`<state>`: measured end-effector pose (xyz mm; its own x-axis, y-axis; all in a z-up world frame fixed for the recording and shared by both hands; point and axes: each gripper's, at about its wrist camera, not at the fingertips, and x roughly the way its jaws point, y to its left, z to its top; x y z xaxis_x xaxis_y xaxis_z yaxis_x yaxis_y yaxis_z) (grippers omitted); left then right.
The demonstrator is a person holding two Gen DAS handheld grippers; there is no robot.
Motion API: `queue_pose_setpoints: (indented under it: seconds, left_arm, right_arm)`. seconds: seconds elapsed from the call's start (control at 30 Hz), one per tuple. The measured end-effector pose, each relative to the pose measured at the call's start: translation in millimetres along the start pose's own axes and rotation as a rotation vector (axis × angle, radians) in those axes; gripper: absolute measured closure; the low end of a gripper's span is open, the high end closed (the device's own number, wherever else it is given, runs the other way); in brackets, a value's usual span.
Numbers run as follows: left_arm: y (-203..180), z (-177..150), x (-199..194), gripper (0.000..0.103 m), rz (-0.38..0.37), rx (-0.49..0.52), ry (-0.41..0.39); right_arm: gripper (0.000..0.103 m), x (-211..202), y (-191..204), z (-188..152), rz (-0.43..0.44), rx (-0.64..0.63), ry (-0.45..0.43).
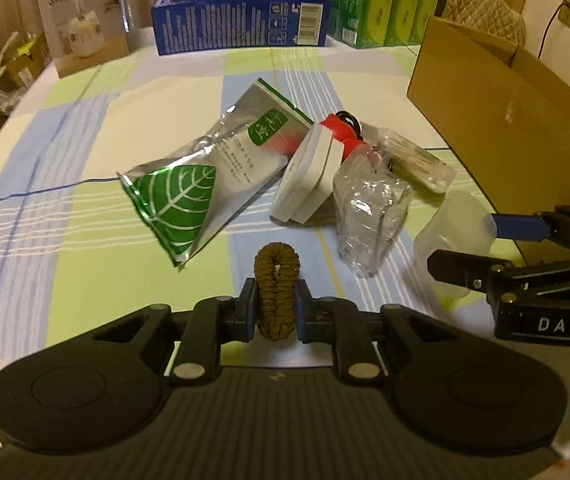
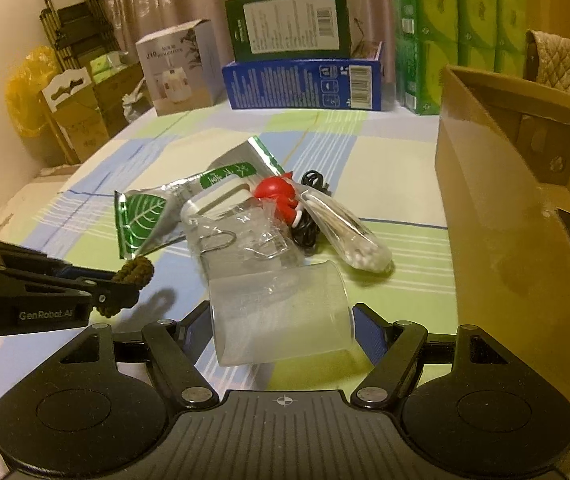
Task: Organize objects
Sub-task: 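Carry the brown ring and clear cup toward the cardboard box with both tools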
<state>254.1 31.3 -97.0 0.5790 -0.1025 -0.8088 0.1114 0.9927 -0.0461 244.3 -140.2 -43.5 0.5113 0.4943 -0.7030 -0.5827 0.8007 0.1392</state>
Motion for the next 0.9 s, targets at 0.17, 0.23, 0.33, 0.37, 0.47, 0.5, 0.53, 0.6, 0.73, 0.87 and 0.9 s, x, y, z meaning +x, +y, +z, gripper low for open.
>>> queue_pose_setpoints:
  seconds: [0.17,0.23,0.33,0.37,0.47,0.5,0.53,0.6,0.73,0.87,0.9]
  left_arm:
    - [-5,-11,-25,0.088,0.007,-0.045,-0.006]
    - [-10,-18,-38,0.088,0.009,-0.055,-0.012]
    - [-16,-29,-58,0.088,0.001,-0.082,-0.020]
    - [-18,-32,-64,0.088,-0.001,-0.090,-0.024]
    - [-27,-41,-85,0.088,-0.010,-0.117,-0.037]
    - [-29,-43,-90,0.088,-0.011,-0.121,-0.041]
    - [-33,-46,-97,0.088,-0.013,-0.125,-0.047]
    - [-39,-51,-108,0.088,-0.013,-0.135,-0.059]
    - [-49,-60,-124,0.088,-0.023,-0.155,-0.068]
    - [-55,-66,-138,0.088,-0.032,-0.165,-0.082]
    - [-57,-68,-142,0.088,-0.034,-0.167,-0.086]
  right_arm:
    - [0.032,-24,7,-9,-0.001,0.002,-0.011]
    - [0.032,-36,10,-14,-0.003,0.004,-0.019]
    - [0.032,-58,14,-21,-0.008,0.015,-0.033]
    - [0.032,-65,16,-24,-0.007,0.019,-0.036]
    - [0.032,-85,22,-34,-0.010,0.023,-0.046]
    - [0.032,-91,23,-36,-0.011,0.026,-0.049]
    - [0.032,-96,25,-39,-0.012,0.031,-0.051]
    - [0.032,-107,27,-44,-0.013,0.040,-0.057]
    - [0.032,-126,31,-49,-0.020,0.049,-0.073]
    - [0.032,-145,31,-51,-0.029,0.052,-0.092]
    - [0.032,-149,31,-53,-0.031,0.052,-0.097]
